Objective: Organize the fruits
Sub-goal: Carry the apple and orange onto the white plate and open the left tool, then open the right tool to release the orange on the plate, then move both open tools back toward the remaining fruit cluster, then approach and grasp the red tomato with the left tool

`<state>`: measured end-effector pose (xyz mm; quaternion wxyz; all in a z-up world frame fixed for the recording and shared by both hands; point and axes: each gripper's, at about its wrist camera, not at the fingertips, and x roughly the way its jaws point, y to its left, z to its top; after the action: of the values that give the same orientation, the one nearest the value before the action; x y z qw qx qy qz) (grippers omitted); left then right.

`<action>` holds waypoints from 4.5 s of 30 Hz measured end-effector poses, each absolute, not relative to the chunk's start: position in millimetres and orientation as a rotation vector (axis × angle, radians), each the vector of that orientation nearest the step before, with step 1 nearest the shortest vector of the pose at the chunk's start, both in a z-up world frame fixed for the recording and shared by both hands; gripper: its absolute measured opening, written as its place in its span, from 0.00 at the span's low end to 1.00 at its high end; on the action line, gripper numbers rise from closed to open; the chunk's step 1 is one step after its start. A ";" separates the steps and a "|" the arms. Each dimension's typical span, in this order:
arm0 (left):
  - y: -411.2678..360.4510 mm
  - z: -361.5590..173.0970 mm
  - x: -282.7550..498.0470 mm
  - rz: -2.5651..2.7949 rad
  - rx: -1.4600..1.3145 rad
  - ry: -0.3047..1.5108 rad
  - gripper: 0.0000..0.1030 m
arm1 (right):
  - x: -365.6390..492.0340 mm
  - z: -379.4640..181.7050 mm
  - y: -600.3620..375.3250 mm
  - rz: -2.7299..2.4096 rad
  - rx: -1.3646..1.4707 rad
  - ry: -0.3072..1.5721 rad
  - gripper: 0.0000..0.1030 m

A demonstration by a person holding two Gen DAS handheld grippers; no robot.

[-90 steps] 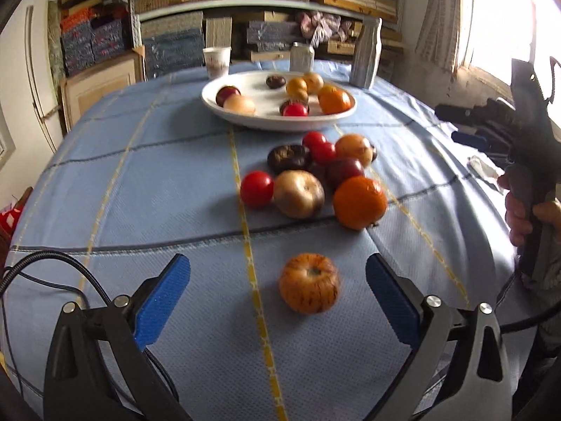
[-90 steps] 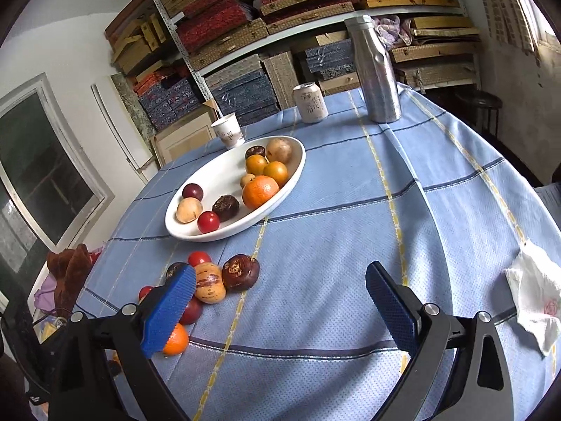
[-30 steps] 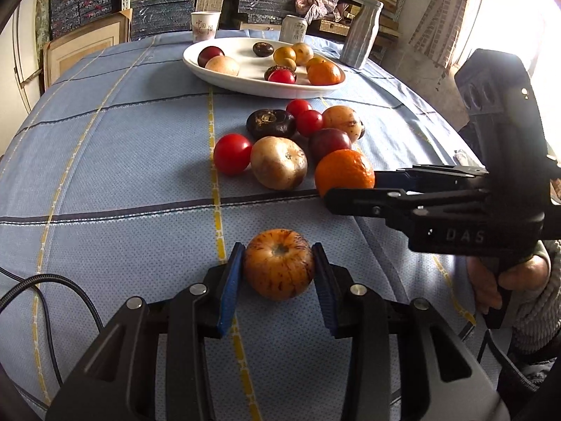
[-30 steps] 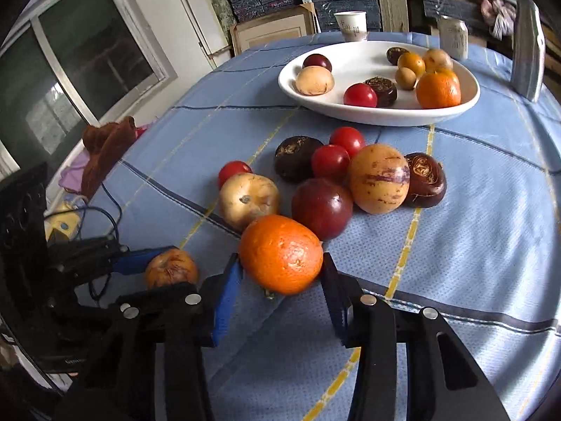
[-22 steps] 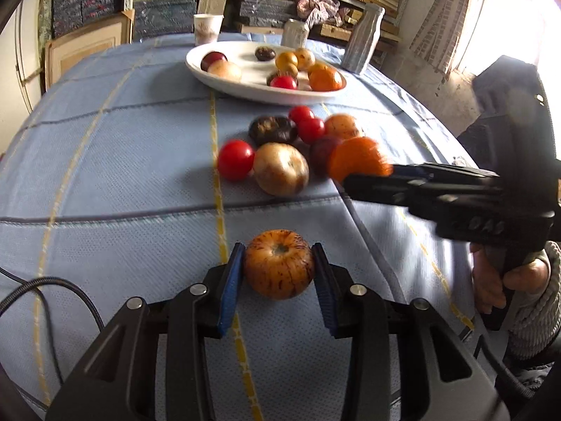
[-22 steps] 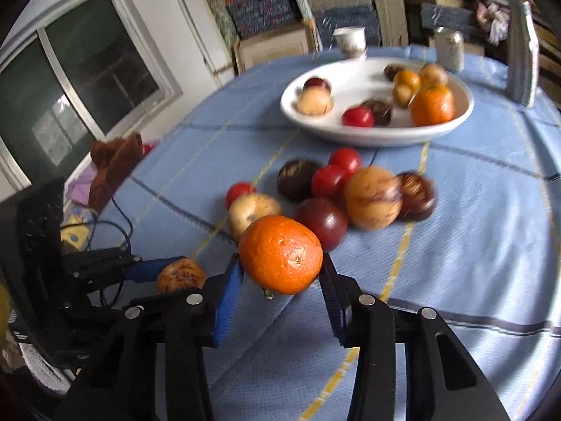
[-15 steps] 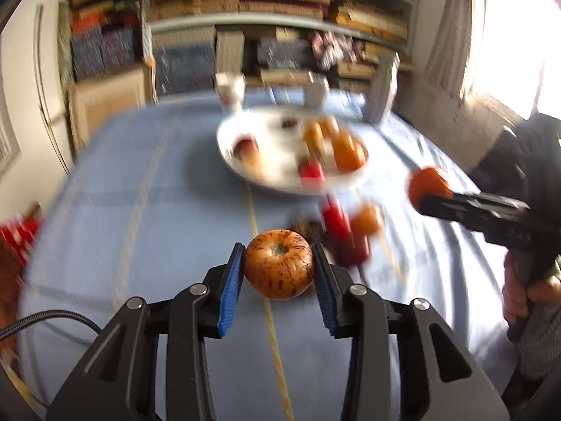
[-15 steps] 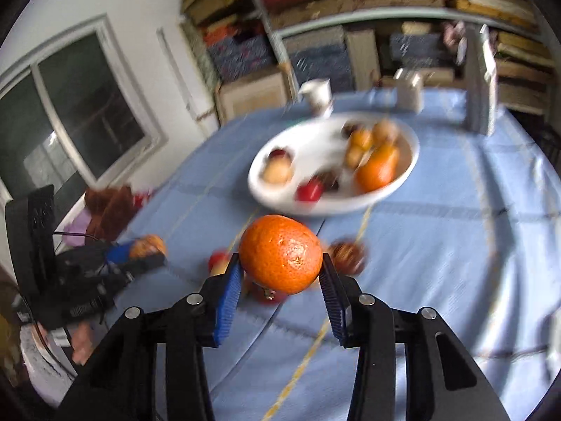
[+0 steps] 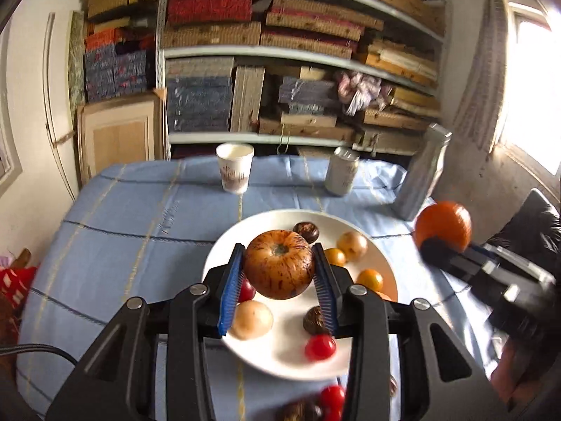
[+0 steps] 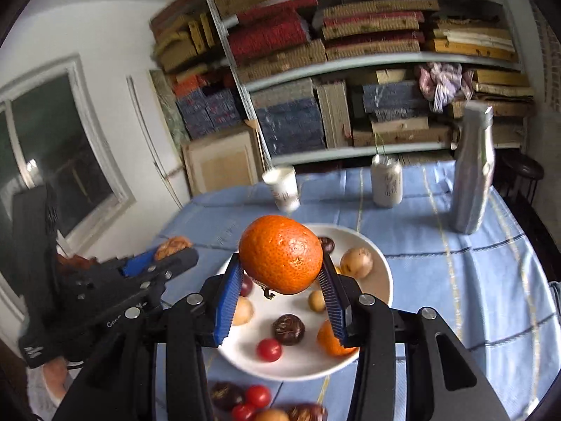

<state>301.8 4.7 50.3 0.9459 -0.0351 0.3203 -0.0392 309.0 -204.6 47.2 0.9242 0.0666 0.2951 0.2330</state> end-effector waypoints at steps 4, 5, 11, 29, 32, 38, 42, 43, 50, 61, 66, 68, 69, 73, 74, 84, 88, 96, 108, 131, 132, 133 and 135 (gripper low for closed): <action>3.3 17.9 339.8 -0.082 -0.092 0.716 0.37 | 339.9 3.9 -184.4 0.463 0.070 0.693 0.43; 4.0 11.0 344.4 -0.083 -0.094 0.728 0.37 | 342.9 -3.2 -181.7 0.456 0.053 0.703 0.43; 3.3 -31.5 365.9 -0.066 -0.052 0.809 0.37 | 364.3 -29.4 -176.1 0.421 0.004 0.743 0.43; 10.6 -25.9 358.4 -0.040 -0.070 0.768 0.77 | 364.0 -29.5 -181.8 0.404 0.002 0.736 0.59; 15.1 -17.7 353.9 -0.038 -0.082 0.750 0.78 | 360.5 -19.2 -187.4 0.406 0.024 0.707 0.60; 25.9 1.5 341.6 -0.028 -0.109 0.710 0.91 | 348.4 9.7 -203.4 0.408 0.097 0.625 0.73; 33.3 11.8 330.3 -0.030 -0.134 0.691 0.92 | 339.3 23.8 -203.8 0.451 0.130 0.610 0.75; 33.9 14.1 327.6 -0.026 -0.135 0.688 0.93 | 336.8 26.1 -201.9 0.459 0.129 0.608 0.75; 34.7 25.4 304.5 0.016 -0.097 0.669 0.95 | 304.4 50.0 -198.7 0.490 0.118 0.573 0.87; 46.1 8.7 223.5 -0.001 -0.093 0.681 0.96 | 240.4 25.0 -211.0 0.476 0.105 0.594 0.93; 46.9 -12.1 189.7 -0.038 -0.096 0.725 0.96 | 225.1 -19.1 -224.5 0.451 0.109 0.703 0.93; 44.8 -17.2 179.1 -0.076 -0.113 0.731 0.96 | 220.1 -31.1 -228.5 0.442 0.108 0.741 0.93; 43.5 -19.3 175.9 -0.081 -0.113 0.735 0.96 | 217.8 -33.0 -229.3 0.440 0.108 0.745 0.93; 37.5 -28.5 160.8 -0.026 -0.045 0.751 0.96 | 209.9 -32.5 -240.2 0.430 0.133 0.729 0.94; 36.7 -30.1 157.3 -0.008 -0.024 0.749 0.96 | 208.7 -33.3 -243.2 0.429 0.144 0.728 0.94; 40.1 -40.4 154.0 -0.016 -0.020 0.787 0.96 | 201.5 -36.2 -240.4 0.445 0.122 0.742 0.94; 38.4 -46.6 156.5 -0.012 -0.011 0.811 0.96 | 201.8 -37.3 -241.7 0.438 0.125 0.754 0.94; 14.8 -48.3 141.3 -0.132 0.042 0.791 0.96 | 201.7 -39.7 -244.1 0.438 0.135 0.767 0.94; -3.1 -59.9 148.9 -0.140 0.118 0.842 0.96 | 201.2 -39.8 -244.2 0.436 0.138 0.773 0.96; 89.6 -56.8 154.9 0.105 -0.027 0.852 0.96 | 198.9 -36.9 -246.2 0.451 0.152 0.771 0.96; 95.6 -55.1 155.8 0.105 -0.048 0.844 0.96 | 199.0 -37.1 -246.6 0.450 0.154 0.771 0.96; 103.1 -53.6 158.1 0.098 -0.074 0.837 0.96 | 199.3 -37.1 -246.9 0.451 0.156 0.771 0.96; 115.5 -51.6 165.8 0.106 -0.098 0.822 0.96 | 199.3 -37.2 -246.9 0.451 0.155 0.771 0.96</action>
<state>165.8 115.5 -51.6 0.9143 -0.0475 0.3990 0.0517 199.3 -246.9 -37.2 0.8990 0.0750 0.3724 0.2180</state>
